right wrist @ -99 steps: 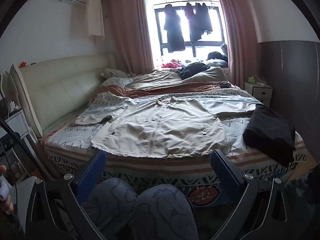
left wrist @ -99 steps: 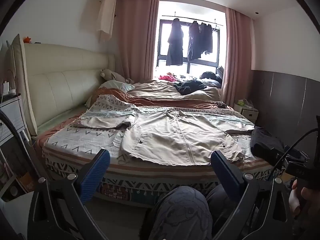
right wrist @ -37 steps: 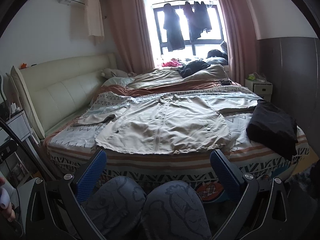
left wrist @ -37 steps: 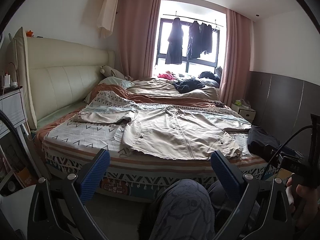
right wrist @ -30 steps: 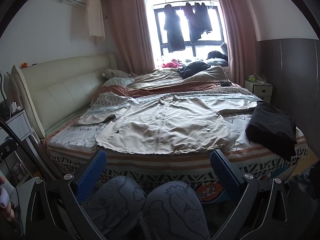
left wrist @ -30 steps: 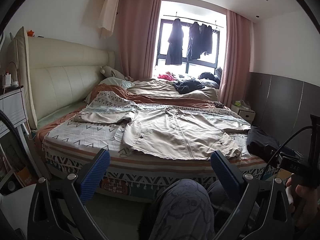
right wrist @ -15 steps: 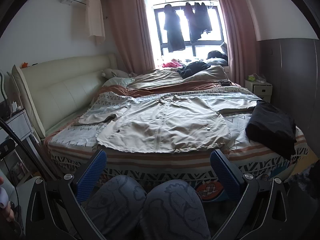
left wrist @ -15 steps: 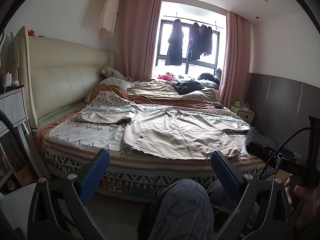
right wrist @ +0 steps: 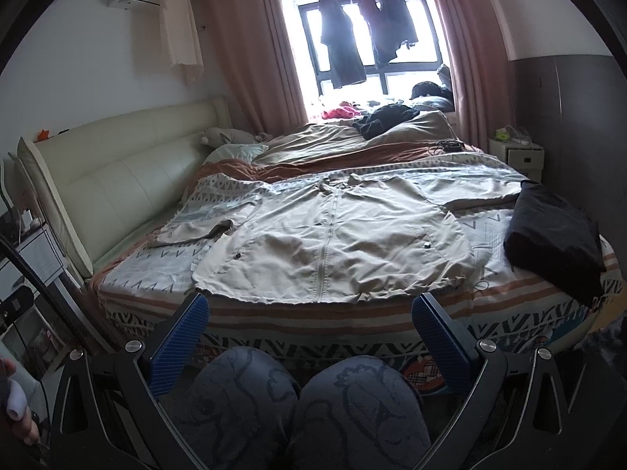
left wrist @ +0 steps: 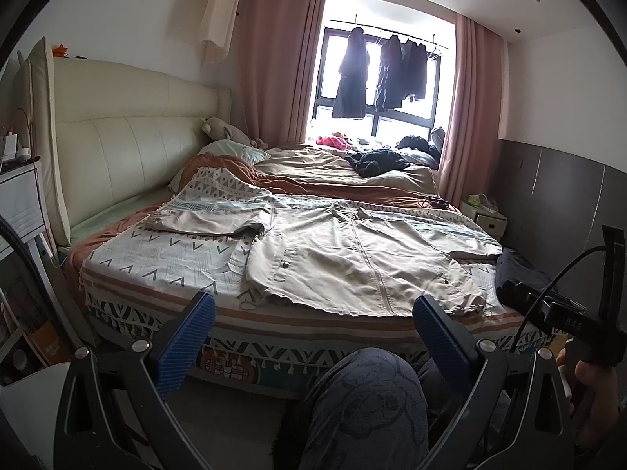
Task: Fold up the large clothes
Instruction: 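Move both tools toward the beige jacket's sleeves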
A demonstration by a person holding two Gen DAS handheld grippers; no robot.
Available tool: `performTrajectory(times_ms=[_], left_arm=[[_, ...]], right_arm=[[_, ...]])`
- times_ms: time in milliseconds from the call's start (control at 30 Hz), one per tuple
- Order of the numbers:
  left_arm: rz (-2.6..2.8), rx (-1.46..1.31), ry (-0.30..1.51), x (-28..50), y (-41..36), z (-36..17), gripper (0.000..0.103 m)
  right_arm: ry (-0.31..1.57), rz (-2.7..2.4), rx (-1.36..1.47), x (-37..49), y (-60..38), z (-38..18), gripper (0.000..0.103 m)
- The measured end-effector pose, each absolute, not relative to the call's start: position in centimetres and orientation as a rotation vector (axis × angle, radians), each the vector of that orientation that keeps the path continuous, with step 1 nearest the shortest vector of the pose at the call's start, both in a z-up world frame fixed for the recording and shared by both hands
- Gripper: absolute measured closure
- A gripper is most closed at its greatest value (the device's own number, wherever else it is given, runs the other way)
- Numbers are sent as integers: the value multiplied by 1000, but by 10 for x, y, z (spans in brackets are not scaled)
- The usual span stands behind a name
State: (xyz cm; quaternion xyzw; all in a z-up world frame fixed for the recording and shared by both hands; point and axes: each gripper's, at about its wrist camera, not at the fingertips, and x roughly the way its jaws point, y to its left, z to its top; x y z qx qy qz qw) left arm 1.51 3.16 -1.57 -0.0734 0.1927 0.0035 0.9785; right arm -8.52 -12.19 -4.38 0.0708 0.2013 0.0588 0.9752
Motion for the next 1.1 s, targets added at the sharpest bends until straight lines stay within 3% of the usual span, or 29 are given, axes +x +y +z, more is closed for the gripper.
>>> performTrajectory(times_ms=[1100], left_arm=[[181, -307, 574, 230, 163, -75, 0]], right_arm=[[544, 186, 132, 216, -73, -40, 0]])
